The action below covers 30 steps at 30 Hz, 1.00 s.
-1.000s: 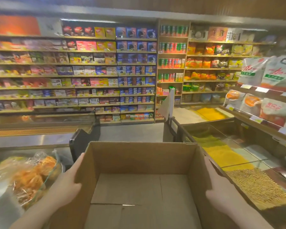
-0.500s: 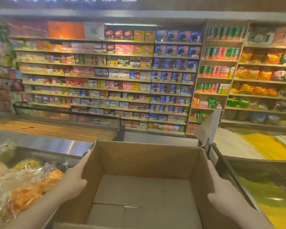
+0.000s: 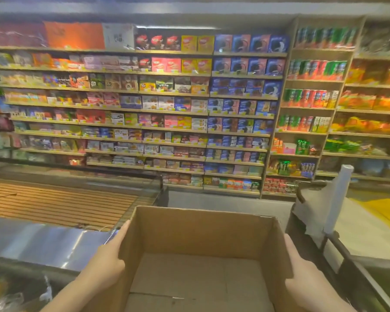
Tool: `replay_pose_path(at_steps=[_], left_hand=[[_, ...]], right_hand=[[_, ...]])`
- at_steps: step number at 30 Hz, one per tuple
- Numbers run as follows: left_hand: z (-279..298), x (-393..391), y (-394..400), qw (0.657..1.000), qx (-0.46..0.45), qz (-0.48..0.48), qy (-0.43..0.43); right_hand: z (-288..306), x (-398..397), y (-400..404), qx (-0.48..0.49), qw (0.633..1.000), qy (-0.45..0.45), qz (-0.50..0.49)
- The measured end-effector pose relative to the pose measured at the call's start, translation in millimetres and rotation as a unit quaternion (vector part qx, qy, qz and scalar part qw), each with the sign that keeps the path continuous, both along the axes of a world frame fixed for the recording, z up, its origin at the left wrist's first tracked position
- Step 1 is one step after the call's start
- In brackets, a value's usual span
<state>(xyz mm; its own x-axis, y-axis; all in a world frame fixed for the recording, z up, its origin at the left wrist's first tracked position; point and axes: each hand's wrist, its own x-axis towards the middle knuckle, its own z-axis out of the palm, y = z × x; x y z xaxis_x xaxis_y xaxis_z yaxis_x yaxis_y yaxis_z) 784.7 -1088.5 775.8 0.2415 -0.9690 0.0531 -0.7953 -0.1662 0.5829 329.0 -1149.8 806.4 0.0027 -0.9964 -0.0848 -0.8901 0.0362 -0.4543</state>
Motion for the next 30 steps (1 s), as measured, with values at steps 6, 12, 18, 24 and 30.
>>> replay_pose_path(at_steps=[6,12,18,24,30], left_hand=[[-1.0,46.7,-137.9,1.000,0.025,-0.002,-0.012],[-29.9,76.5,-274.3,0.998,0.038,0.017,-0.039],[-57.4,83.5,-413.8,0.999,0.032,0.037,-0.001],[-73.9,86.0,-548.8,0.997,0.036,0.074,0.009],[-105.3,105.5,-672.2,0.996,0.039,0.076,-0.004]], right_hand=[[9.3,48.4,-121.7,0.035,0.999,0.037,0.007],[-12.4,83.0,-253.8,0.052,0.998,0.039,0.002],[-41.2,99.6,-409.6,0.064,0.996,0.051,0.025],[-68.1,119.8,-562.0,0.051,0.997,0.052,0.039],[-113.2,141.4,-690.8,0.048,0.998,0.040,0.031]])
